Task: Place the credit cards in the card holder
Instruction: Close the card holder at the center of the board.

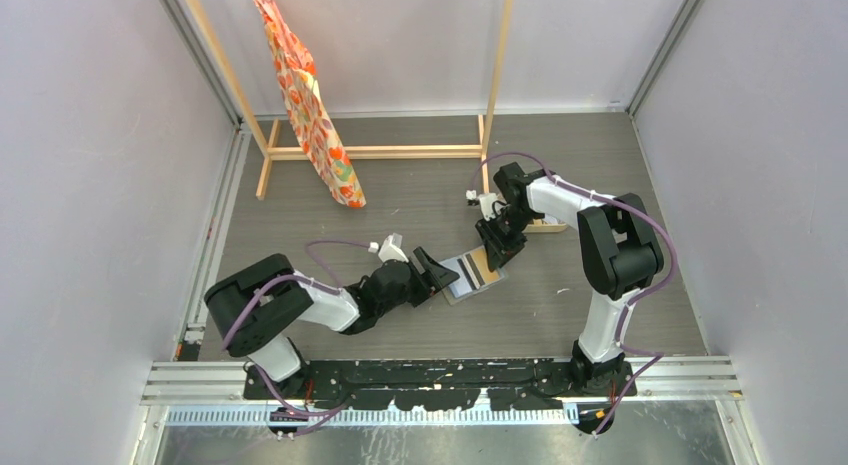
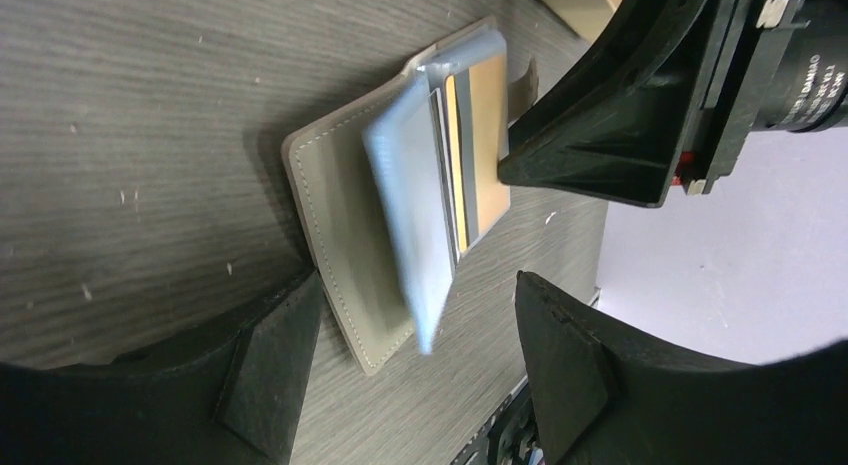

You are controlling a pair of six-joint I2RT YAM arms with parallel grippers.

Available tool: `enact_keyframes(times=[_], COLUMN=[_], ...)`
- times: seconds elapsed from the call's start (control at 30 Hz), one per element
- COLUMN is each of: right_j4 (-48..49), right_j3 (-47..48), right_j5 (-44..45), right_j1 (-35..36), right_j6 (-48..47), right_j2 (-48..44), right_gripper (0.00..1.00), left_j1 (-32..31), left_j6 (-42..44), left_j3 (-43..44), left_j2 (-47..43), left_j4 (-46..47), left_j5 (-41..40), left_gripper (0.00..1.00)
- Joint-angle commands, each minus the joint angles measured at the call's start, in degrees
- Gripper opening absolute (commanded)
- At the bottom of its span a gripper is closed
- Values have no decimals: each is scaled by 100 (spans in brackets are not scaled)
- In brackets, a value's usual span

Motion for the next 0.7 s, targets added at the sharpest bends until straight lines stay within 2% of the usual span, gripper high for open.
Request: enact_keyframes(times=[0.0, 0.4, 0.67], right_j4=[-72, -106, -117], right_j3=[34, 47, 60], right_j5=[-59, -156, -169], right_j1=[62, 57, 62], right_j6=[-70, -76, -75], right_j2=[150, 91, 98], right_gripper=[35, 35, 35], left_j1=[144, 166, 165], left_j6=[362, 907, 897], left_j3=[-71, 72, 76], left_j2=[376, 455, 368], left_j4=[892, 2271, 2247], left_j5=[271, 919, 963], left_gripper=[73, 69, 67])
